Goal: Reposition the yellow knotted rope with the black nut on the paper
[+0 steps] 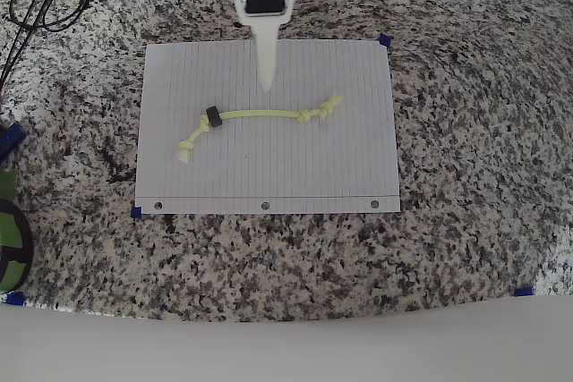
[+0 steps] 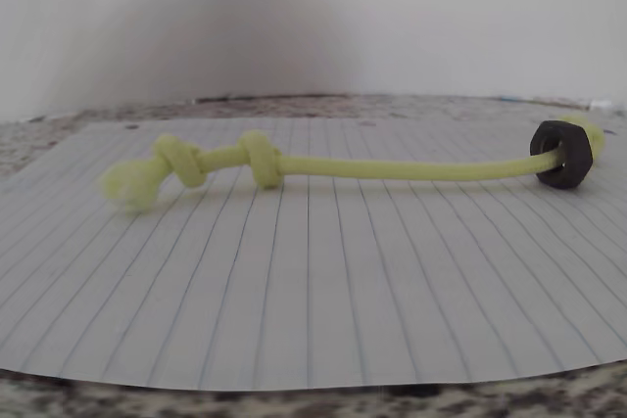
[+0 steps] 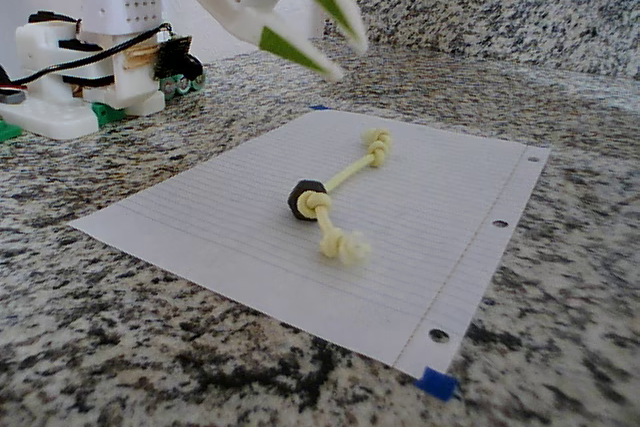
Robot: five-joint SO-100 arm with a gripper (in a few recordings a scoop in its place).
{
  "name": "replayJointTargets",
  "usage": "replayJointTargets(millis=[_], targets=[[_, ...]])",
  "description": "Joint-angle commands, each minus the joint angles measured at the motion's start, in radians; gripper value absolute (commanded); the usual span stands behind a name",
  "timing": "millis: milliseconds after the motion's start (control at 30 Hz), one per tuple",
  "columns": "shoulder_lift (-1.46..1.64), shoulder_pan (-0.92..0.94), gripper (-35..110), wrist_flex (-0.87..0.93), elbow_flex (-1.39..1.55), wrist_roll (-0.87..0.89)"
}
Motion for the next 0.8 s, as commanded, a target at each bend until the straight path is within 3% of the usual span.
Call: replayJointTargets(millis=[0,567,767], targets=[[-0.097,0.046,31,0.101,-0.129,0.012],[-0.577,0.179,21,0.376,-0.588,0.083],[-0.767,0.209,28,0.453,-0.761,0.265]])
